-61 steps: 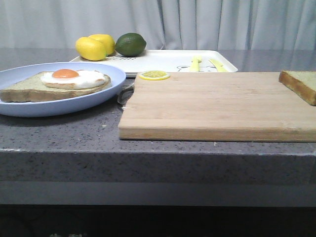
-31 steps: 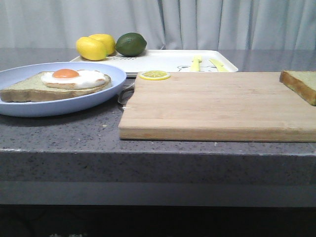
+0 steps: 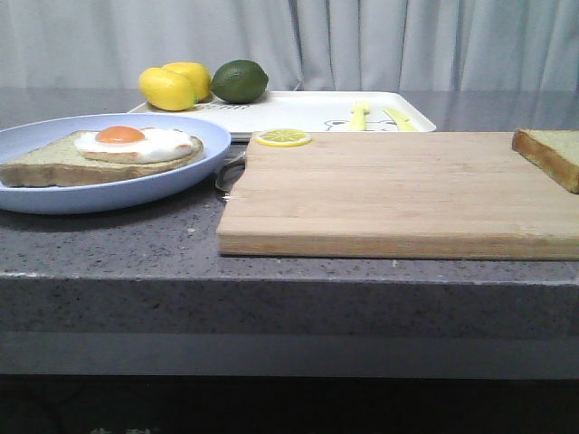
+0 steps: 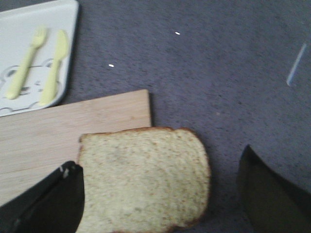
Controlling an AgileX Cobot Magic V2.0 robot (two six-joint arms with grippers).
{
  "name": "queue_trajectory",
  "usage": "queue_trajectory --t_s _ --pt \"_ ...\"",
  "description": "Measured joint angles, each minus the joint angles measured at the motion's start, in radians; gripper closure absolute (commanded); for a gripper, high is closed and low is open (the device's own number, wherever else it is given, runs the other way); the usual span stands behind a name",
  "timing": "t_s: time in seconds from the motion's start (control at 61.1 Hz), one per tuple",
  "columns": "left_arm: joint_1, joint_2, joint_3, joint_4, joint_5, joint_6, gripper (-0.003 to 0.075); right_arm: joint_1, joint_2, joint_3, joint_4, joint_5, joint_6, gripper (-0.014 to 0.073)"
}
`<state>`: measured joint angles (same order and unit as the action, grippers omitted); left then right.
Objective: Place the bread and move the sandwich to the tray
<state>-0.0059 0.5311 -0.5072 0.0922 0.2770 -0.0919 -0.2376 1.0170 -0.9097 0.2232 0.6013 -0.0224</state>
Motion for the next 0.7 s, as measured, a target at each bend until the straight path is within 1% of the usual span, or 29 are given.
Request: queue_trajectory --t_s 0.147,0.278,0.377,0.541,0.606,0.704 --pt "-0.024 0.0 0.0 0.0 0.0 0.0 0.0028 -0.11 0.134 -0.044 -0.002 0.064 0.003 -0.0048" --pt "-0.054 0.0 0.0 0.0 0.0 0.0 0.0028 -0.153 0.24 -0.062 0.038 0.106 -0.025 -0.0048" --pt "-0.066 0.0 0.0 0.0 0.0 0.0 0.0028 -0.169 0.315 -0.077 0.122 0.137 -0.099 -0.0048" --pt "-0.066 0.0 0.0 0.0 0.0 0.0 0.0028 -0.2 0.432 -0.111 0.326 0.198 -0.269 -0.0048" --pt "-0.066 0.0 0.0 0.0 0.0 0.0 0.0028 -0.218 0.468 -0.119 0.401 0.224 -0.317 -0.0048" --pt "-0.066 0.0 0.0 0.0 0.0 0.0 0.0028 -0.246 0.519 -0.12 0.478 0.252 -0.38 -0.0048"
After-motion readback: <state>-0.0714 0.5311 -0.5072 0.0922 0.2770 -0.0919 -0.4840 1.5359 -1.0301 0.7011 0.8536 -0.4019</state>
